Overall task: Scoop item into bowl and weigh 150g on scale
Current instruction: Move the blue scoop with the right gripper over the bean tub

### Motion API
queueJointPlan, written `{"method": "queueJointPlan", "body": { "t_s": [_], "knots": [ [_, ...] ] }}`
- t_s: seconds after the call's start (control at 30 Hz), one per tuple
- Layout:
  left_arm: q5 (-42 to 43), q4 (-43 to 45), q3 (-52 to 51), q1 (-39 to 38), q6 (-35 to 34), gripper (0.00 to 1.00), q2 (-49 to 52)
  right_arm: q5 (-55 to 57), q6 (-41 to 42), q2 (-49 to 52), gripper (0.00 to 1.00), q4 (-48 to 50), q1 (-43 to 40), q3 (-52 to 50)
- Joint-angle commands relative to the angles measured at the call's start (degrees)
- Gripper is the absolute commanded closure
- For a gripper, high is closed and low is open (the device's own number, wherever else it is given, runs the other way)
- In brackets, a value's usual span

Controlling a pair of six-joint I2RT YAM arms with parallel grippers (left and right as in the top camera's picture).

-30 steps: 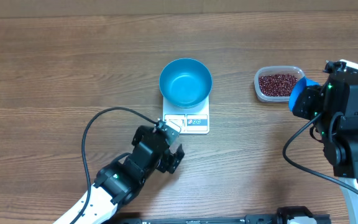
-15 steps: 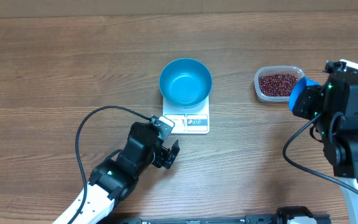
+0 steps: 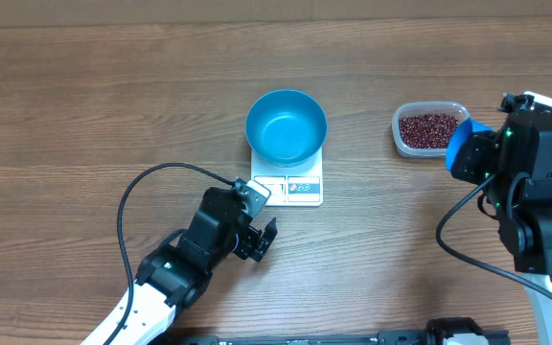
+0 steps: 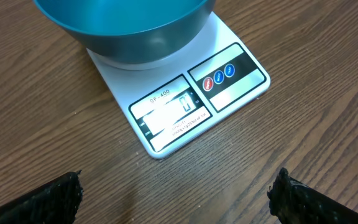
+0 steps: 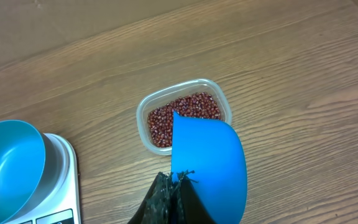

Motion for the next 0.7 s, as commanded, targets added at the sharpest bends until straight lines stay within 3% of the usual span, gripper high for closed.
{"method": "queueJointPlan", "body": {
  "t_s": [0.0,0.4,0.67],
  "knots": [
    [0.87,0.22,-0.26,0.31,0.92,0.00,-0.87,-0.02,-0.04,-0.13,0.96,0.59,-0.04,1.42],
    [0.87,0.22,-0.26,0.31,0.92,0.00,-0.87,-1.75,-0.44,3.72,0.96,0.66,-0.07,1.90],
    [0.87,0.22,-0.26,0.31,0.92,0.00,-0.87,-1.70,-5.51,16.48,0.96,-4.28,-0.07,14.60]
  ]
}}
